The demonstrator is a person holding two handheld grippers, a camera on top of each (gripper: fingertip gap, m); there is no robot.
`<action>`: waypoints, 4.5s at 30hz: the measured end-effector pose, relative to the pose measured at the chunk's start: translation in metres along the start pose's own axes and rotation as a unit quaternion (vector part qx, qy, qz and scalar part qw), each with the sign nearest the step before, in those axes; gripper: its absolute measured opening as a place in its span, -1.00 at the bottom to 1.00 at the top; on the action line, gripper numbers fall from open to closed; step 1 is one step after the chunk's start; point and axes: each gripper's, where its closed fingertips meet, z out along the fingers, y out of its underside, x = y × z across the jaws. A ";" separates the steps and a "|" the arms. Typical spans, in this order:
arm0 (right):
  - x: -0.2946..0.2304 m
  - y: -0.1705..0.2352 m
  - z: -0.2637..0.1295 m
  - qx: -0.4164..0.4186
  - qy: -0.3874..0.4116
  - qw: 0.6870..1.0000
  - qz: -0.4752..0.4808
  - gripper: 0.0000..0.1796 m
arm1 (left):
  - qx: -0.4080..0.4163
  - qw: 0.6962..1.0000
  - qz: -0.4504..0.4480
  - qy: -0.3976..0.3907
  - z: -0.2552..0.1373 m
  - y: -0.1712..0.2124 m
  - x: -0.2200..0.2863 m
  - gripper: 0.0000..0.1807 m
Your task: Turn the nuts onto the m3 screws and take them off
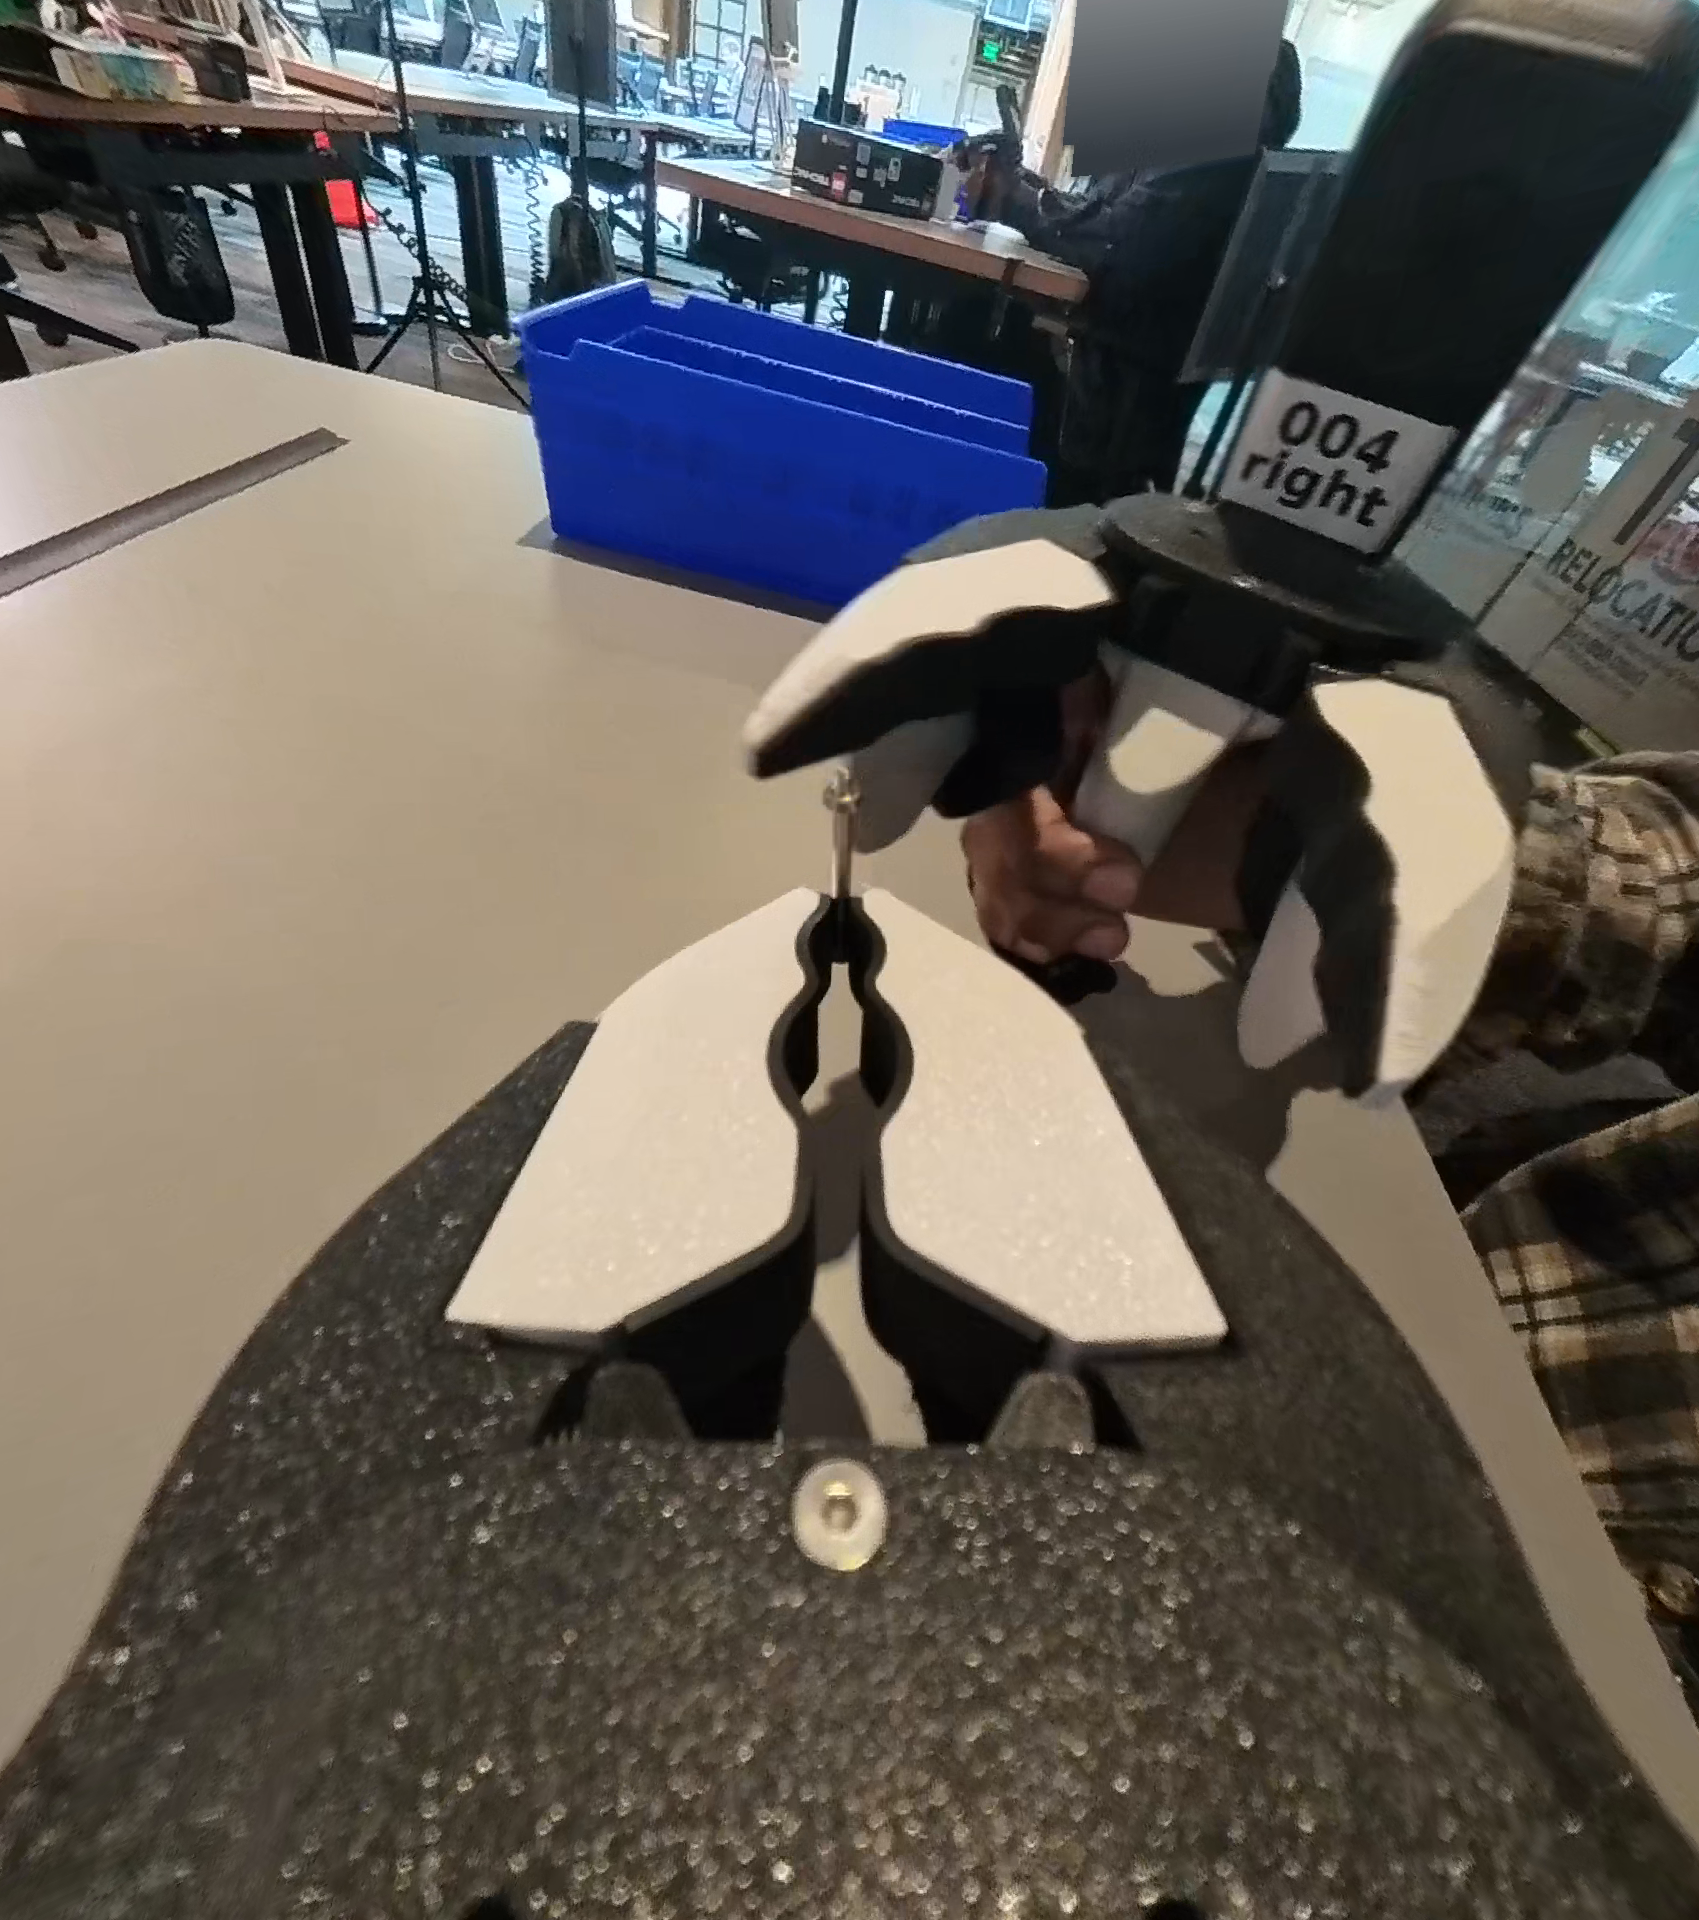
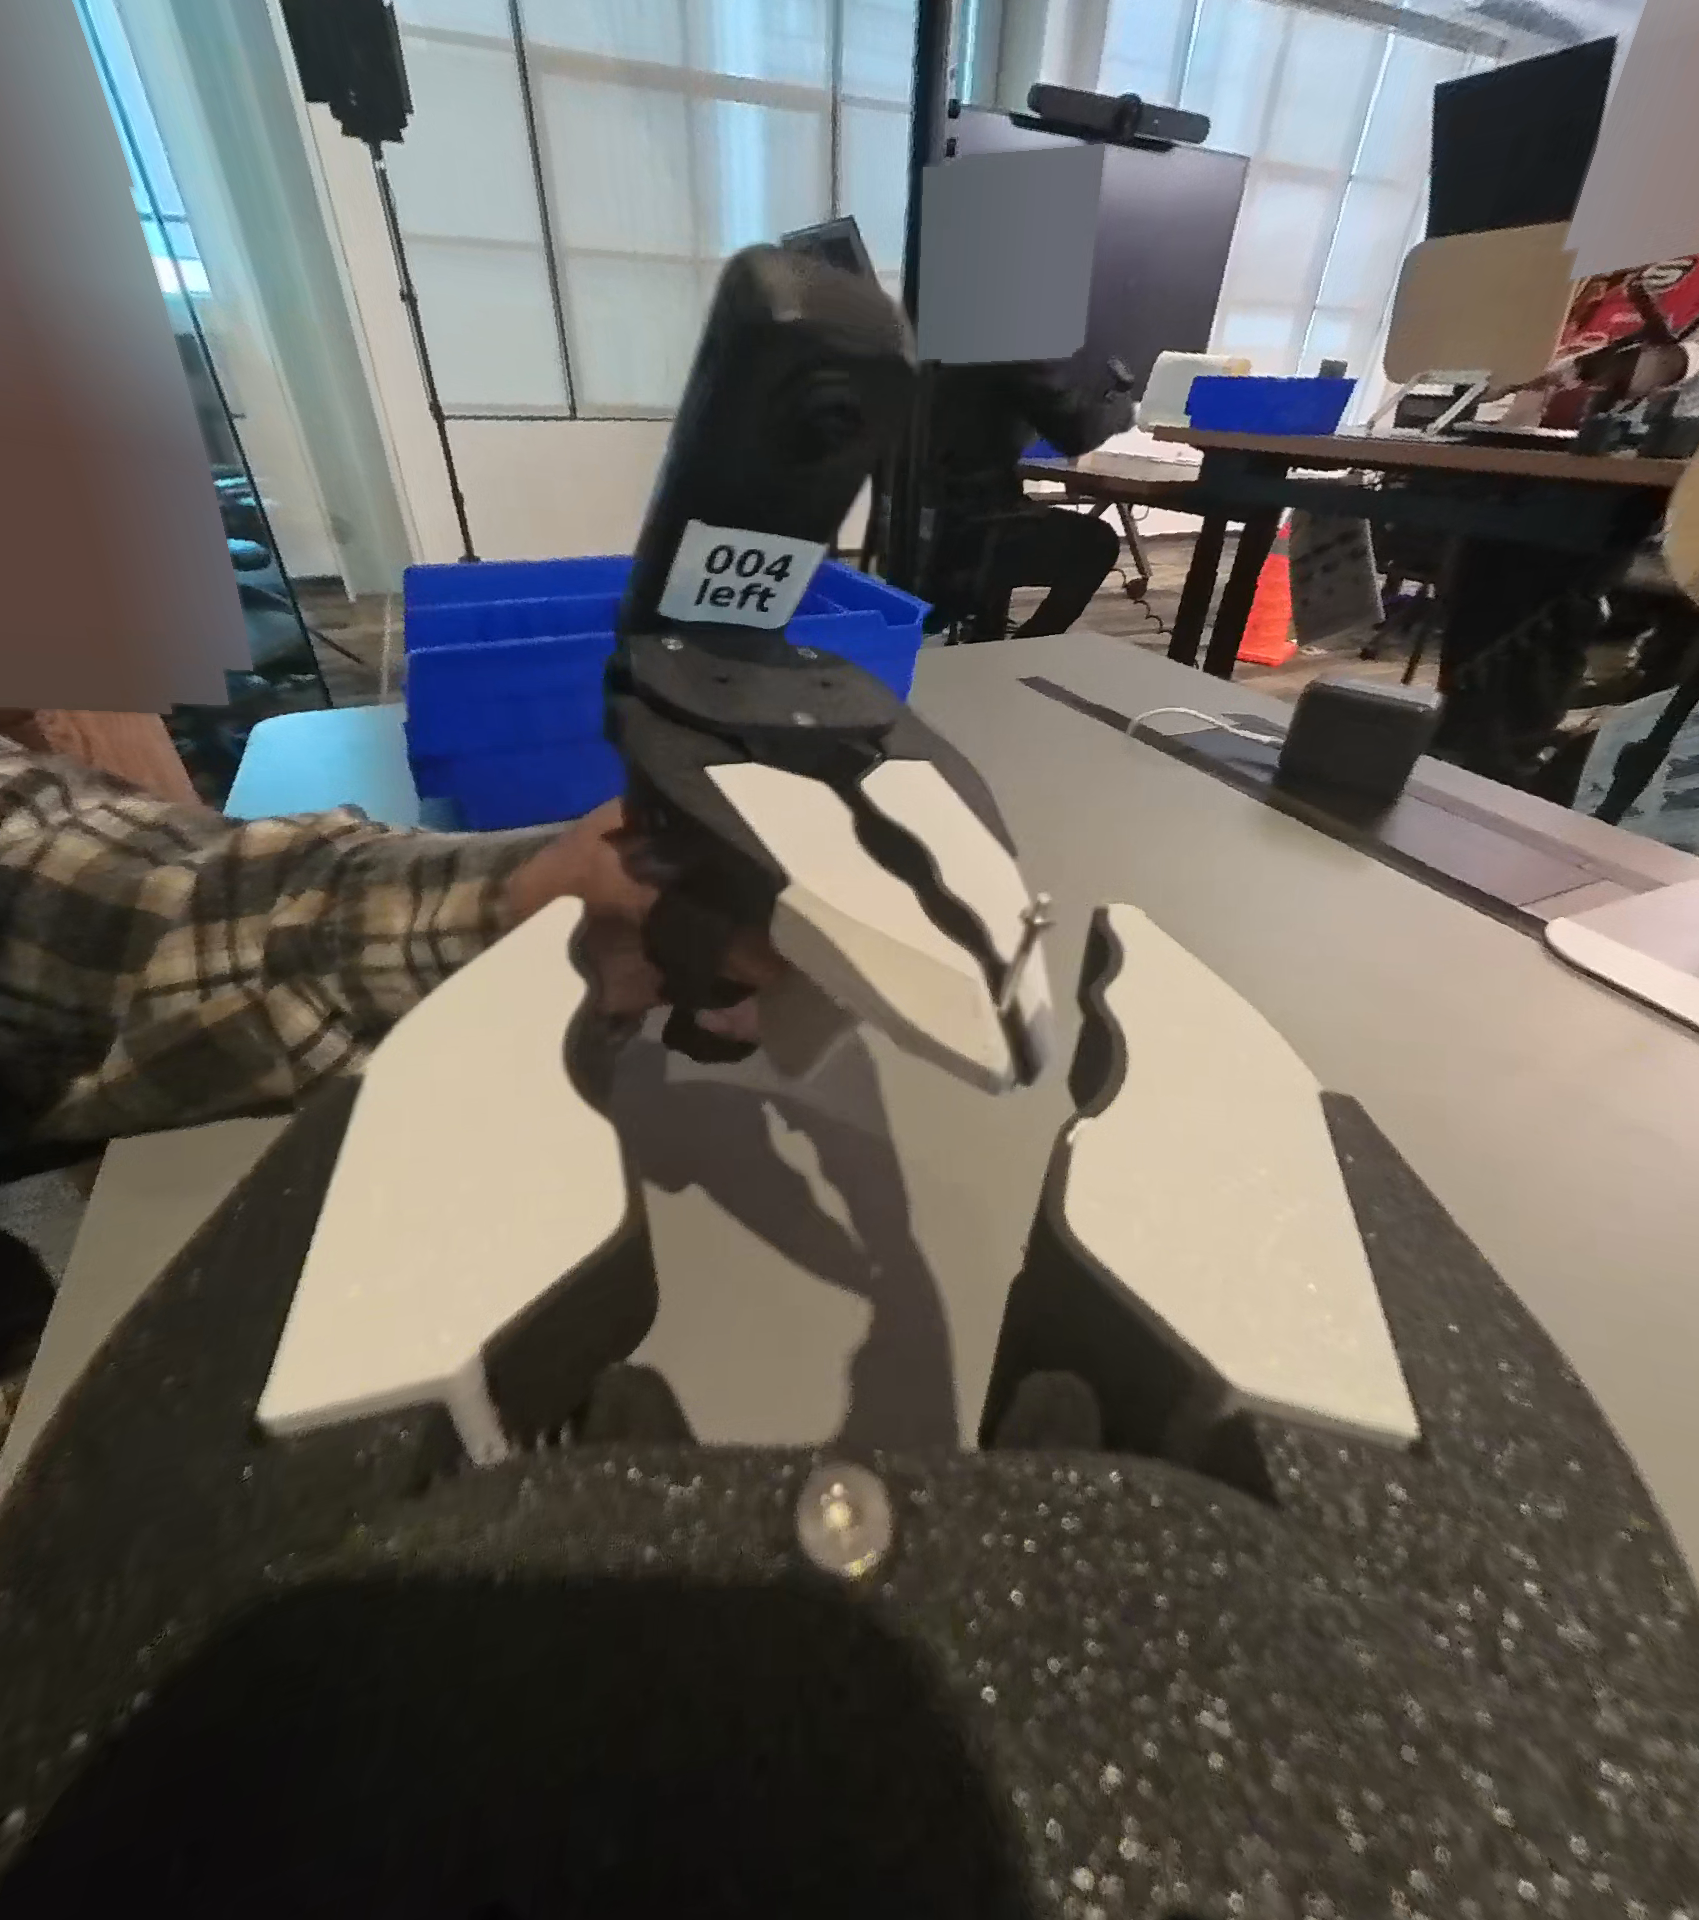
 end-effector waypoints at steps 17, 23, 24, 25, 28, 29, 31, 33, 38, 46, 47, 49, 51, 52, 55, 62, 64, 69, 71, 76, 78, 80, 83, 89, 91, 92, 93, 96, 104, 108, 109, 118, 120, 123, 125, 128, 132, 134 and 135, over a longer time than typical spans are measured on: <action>-0.009 0.002 0.010 0.000 -0.018 1.000 0.004 0.06 | 0.002 1.000 -0.006 -0.006 -0.001 0.001 -0.003 -0.98; 0.001 -0.001 0.005 0.009 -0.005 1.000 0.012 0.02 | 0.008 1.000 0.002 0.003 -0.001 -0.003 0.001 -0.98; -0.001 -0.001 0.008 0.010 -0.012 1.000 0.015 0.02 | 0.006 1.000 0.004 0.002 0.000 -0.002 0.002 -0.98; -0.004 -0.001 0.010 0.010 -0.022 1.000 0.017 -0.01 | 0.004 1.000 0.005 -0.002 0.000 -0.002 0.002 -0.98; -0.010 0.002 0.008 0.002 -0.014 1.000 0.001 0.07 | 0.005 1.000 -0.006 -0.010 -0.003 -0.001 -0.004 -0.98; -0.009 0.003 0.005 0.000 -0.008 1.000 -0.004 0.03 | 0.007 1.000 -0.008 -0.012 -0.004 -0.002 -0.006 -0.98; -0.006 0.000 0.000 0.007 -0.004 1.000 0.003 -0.02 | 0.009 1.000 -0.008 -0.008 -0.004 -0.003 -0.005 -0.98; 0.000 -0.002 0.002 0.011 0.003 1.000 0.006 0.02 | 0.008 1.000 -0.002 -0.001 -0.002 -0.003 -0.001 -0.98; -0.009 0.001 0.011 0.004 -0.016 1.000 0.005 0.05 | 0.004 1.000 -0.005 -0.007 -0.002 -0.001 -0.003 -0.98; -0.002 -0.002 0.011 0.010 -0.018 1.000 0.014 0.00 | 0.009 1.000 -0.001 0.000 -0.001 -0.004 0.000 -0.98; -0.006 -0.001 0.013 0.009 -0.026 1.000 0.015 0.00 | 0.008 1.000 -0.002 -0.003 -0.002 -0.003 -0.001 -0.98; -0.008 0.001 0.011 0.004 -0.015 1.000 0.004 0.05 | 0.009 1.000 -0.011 -0.009 -0.004 -0.003 -0.006 -0.98; -0.008 0.000 0.004 0.007 -0.010 1.000 -0.004 -0.05 | 0.014 1.000 -0.017 -0.011 -0.007 -0.004 -0.009 -0.98; -0.005 -0.002 0.003 0.013 -0.005 1.000 0.004 -0.03 | 0.015 1.000 -0.016 -0.008 -0.007 -0.005 -0.008 -0.98; 0.004 -0.006 0.005 0.021 0.002 1.000 0.012 0.01 | 0.011 1.000 -0.008 0.001 -0.003 -0.004 -0.002 -0.98; -0.006 -0.001 0.004 0.009 -0.005 1.000 -0.008 -0.07 | 0.015 1.000 -0.018 -0.010 -0.006 -0.005 -0.008 -0.98; 0.000 -0.006 0.002 0.019 0.004 1.000 0.000 -0.05 | 0.017 1.000 -0.014 -0.004 -0.005 -0.006 -0.006 -0.98; -0.006 -0.002 0.015 0.009 -0.022 1.000 0.009 0.01 | 0.013 1.000 -0.008 -0.004 -0.003 -0.005 -0.003 -0.98; -0.008 0.000 0.012 0.003 -0.012 1.000 -0.006 0.04 | 0.016 1.000 -0.012 -0.008 -0.006 -0.006 -0.006 -0.98; 0.000 -0.009 0.008 0.014 -0.004 1.000 -0.005 0.00 | 0.017 1.000 -0.007 0.001 -0.004 -0.007 -0.002 -0.98; -0.002 -0.007 0.014 0.009 -0.016 1.000 -0.001 0.00 | 0.015 1.000 -0.004 0.000 -0.003 -0.007 0.000 -0.98; -0.007 -0.003 0.015 0.004 -0.023 1.000 0.001 0.03 | 0.016 1.000 -0.008 -0.004 -0.004 -0.006 -0.003 -0.98; -0.009 -0.004 0.005 0.006 -0.012 1.000 -0.011 -0.03 | 0.020 1.000 -0.015 -0.007 -0.007 -0.007 -0.007 -0.98; -0.004 -0.004 0.015 0.004 -0.021 1.000 0.001 0.00 | 0.013 1.000 -0.001 0.001 0.000 -0.005 0.001 -0.98; -0.009 -0.002 0.015 0.001 -0.020 1.000 -0.004 0.05 | 0.012 1.000 -0.006 0.001 -0.002 -0.004 -0.001 -0.98; -0.010 -0.001 0.013 -0.002 -0.015 1.000 -0.011 0.06 | 0.012 1.000 -0.006 0.000 -0.002 -0.004 -0.001 -0.98; -0.010 -0.001 0.010 -0.001 -0.010 1.000 -0.014 0.04 | 0.013 1.000 -0.005 0.000 -0.002 -0.005 -0.002 -0.98; -0.003 -0.006 0.007 0.009 -0.007 1.000 -0.005 -0.01 | 0.017 1.000 -0.004 0.002 -0.003 -0.007 -0.001 -0.98; -0.008 -0.002 0.008 0.005 -0.016 1.000 -0.003 -0.01 | 0.024 1.000 -0.007 -0.002 -0.006 -0.009 -0.003 -0.98; 0.000 -0.006 0.005 0.013 -0.003 1.000 0.001 0.00 | 0.025 1.000 -0.003 0.003 -0.005 -0.010 0.000 -0.98; -0.001 -0.006 0.006 0.012 -0.008 1.000 0.003 0.00 | 0.023 1.000 -0.001 0.003 -0.004 -0.009 0.001 -0.98; 0.019 -0.021 -0.016 0.023 0.031 0.999 -0.008 -0.13 | 0.018 1.000 0.007 0.004 -0.003 -0.008 0.002 -0.98; 0.029 -0.028 -0.019 0.026 0.045 0.999 -0.012 -0.28 | 0.016 1.000 0.016 0.010 -0.001 -0.008 0.007 -0.98; 0.032 -0.028 -0.017 0.020 0.040 0.999 -0.006 -0.48 | 0.013 1.000 0.019 0.011 0.000 -0.007 0.008 -0.98; 0.030 -0.024 -0.015 0.016 0.030 0.999 -0.002 -0.60 | 0.015 1.000 0.018 0.011 0.000 -0.007 0.007 -0.98; 0.028 -0.020 -0.013 0.012 0.021 1.000 0.010 -0.72 | 0.015 1.000 0.018 0.010 -0.001 -0.008 0.007 -0.98; 0.030 -0.013 -0.007 0.000 0.020 1.000 0.018 -0.71 | 0.012 1.000 0.018 0.012 0.000 -0.007 0.008 -0.98; 0.030 -0.011 -0.004 -0.003 0.017 1.000 0.020 -0.75 | 0.012 1.000 0.019 0.012 0.000 -0.007 0.008 -0.98; 0.030 -0.010 -0.003 -0.008 0.015 1.000 0.020 -0.81 | 0.011 1.000 0.020 0.012 0.000 -0.007 0.008 -0.98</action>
